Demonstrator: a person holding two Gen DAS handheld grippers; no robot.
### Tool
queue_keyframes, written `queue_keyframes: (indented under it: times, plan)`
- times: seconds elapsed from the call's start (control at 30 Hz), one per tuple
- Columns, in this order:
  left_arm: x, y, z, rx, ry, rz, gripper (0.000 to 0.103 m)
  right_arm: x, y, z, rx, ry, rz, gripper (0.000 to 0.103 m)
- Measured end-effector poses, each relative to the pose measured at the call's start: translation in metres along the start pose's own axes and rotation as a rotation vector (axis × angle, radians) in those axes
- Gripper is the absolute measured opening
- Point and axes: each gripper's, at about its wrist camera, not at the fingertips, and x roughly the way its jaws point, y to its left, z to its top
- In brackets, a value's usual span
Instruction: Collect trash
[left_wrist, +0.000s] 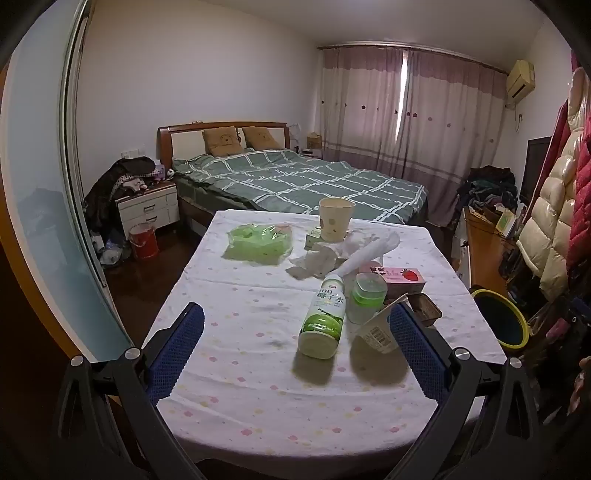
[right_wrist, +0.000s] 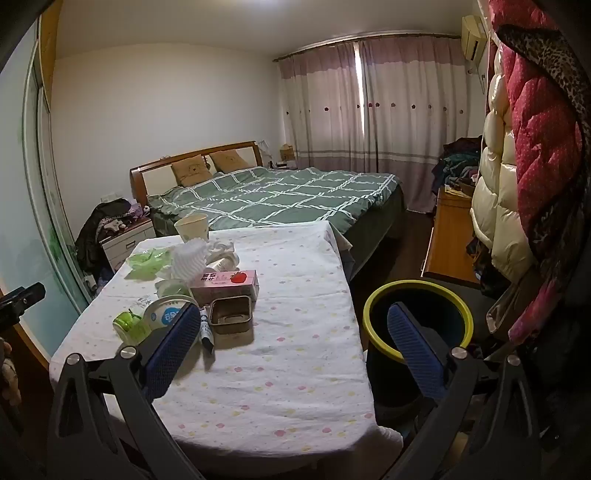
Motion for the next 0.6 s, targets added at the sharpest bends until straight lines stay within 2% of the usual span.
queue_keyframes:
  times: [0.4, 0.57, 0.6]
  plan:
    - [-0.006, -0.007, 0.001, 0.020, -0.001, 0.000, 0.099, 0.000, 0.004, 0.000, -0.003, 0.003, 0.001, 0.097]
    - [-0.011, -0.015, 0.001, 0.031, 0.009, 0.001, 0.099, 0.005, -0.006, -0.002, 0.005, 0.007, -0.001, 0.097]
    - [0.001, -0.012, 0.001, 0.031, 0.013, 0.005, 0.099, 0.006, -0.007, -0.003, 0.008, 0.008, 0.001, 0.097]
